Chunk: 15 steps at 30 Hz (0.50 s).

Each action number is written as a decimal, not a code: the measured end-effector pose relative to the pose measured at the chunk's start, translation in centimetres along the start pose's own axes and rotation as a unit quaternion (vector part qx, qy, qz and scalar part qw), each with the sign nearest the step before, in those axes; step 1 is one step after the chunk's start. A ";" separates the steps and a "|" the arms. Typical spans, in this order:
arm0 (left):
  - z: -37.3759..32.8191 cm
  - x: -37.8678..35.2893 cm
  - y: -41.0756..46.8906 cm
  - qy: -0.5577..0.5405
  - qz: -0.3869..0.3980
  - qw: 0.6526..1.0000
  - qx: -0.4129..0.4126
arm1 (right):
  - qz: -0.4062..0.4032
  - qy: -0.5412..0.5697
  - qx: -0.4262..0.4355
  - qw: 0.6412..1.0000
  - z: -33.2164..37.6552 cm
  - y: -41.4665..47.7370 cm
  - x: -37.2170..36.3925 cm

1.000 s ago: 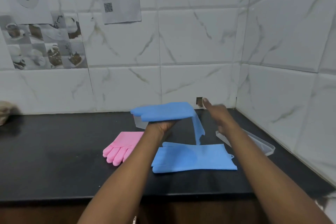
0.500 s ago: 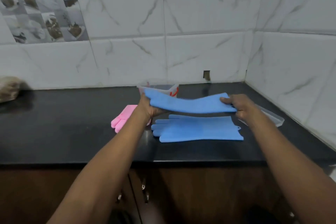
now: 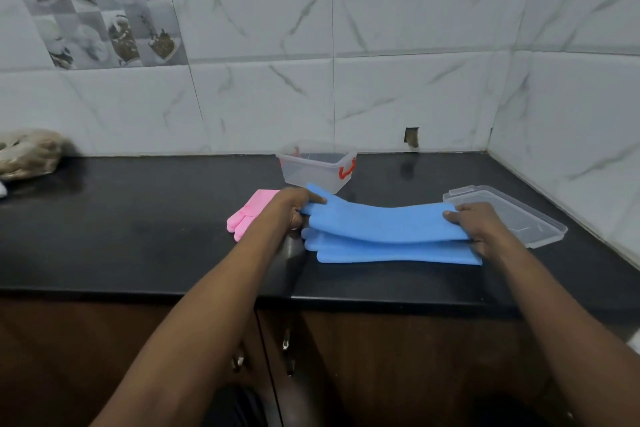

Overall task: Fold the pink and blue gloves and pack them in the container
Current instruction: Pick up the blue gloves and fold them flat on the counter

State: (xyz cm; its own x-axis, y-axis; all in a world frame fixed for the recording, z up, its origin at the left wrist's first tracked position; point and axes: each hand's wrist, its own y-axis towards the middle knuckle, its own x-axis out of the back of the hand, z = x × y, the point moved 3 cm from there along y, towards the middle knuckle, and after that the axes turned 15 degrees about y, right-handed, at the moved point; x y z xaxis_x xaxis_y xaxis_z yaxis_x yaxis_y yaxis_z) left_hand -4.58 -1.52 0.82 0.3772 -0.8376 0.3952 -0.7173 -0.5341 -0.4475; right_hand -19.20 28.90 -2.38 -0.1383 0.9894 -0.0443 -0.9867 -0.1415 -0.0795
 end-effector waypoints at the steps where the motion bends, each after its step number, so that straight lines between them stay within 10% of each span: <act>1: -0.4 0.2 0.0 -0.011 -0.001 1.000 -0.013 | -0.003 0.027 -0.001 1.000 0.4 0.0 0.3; 15: 2.0 0.2 0.1 0.047 -0.057 0.997 -0.016 | -0.023 -0.151 0.082 0.985 -2.3 0.0 1.8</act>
State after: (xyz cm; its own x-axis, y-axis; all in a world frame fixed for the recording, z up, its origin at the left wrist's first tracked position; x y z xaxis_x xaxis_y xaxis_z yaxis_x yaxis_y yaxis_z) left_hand -3.35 -1.96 -0.73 0.4022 -0.7562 0.5162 -0.6917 -0.6203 -0.3697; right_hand -19.23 30.61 -4.73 -0.0882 0.9625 0.2564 -0.9894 -0.1145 0.0893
